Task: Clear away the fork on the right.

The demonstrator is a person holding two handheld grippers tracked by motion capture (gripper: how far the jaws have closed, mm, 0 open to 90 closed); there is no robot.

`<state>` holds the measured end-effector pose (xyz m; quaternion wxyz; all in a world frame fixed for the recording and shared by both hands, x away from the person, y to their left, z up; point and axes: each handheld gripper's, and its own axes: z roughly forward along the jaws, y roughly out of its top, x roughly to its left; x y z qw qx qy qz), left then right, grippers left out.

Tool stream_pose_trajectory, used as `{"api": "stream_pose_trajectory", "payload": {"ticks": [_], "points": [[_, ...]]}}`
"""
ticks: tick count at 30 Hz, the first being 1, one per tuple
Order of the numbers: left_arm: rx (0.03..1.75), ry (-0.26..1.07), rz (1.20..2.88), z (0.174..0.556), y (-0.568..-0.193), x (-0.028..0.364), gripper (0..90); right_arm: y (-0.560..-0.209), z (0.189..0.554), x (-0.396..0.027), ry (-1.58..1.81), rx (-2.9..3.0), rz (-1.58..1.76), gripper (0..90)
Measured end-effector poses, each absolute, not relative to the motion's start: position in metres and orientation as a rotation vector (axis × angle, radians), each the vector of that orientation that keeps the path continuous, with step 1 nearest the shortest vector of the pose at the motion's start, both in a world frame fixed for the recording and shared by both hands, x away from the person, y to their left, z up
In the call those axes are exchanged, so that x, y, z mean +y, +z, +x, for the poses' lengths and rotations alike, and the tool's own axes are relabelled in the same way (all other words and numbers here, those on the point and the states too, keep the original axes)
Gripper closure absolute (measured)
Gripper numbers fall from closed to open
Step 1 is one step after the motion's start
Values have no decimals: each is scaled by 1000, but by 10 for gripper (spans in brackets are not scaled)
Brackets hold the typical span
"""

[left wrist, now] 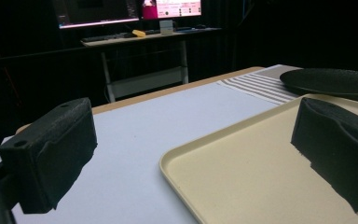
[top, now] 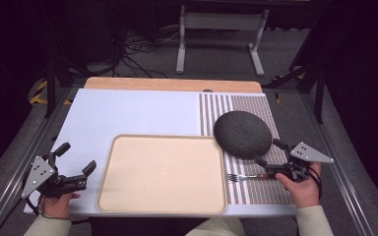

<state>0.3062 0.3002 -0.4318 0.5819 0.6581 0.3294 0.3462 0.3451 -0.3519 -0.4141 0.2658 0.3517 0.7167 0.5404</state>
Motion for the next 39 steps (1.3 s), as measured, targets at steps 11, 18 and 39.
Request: {"api": "stream_pose_trajectory", "payload": {"ticks": [11, 18, 39], "points": [[754, 809, 1547, 305, -430, 298, 6, -388, 362, -342, 1364, 2081, 878, 51], [748, 819, 1551, 305, -430, 297, 6, -375, 369, -327, 1291, 2181, 815, 52], [744, 825, 1549, 304, -429, 298, 6, -355, 388, -308, 932, 2473, 644, 53]]}}
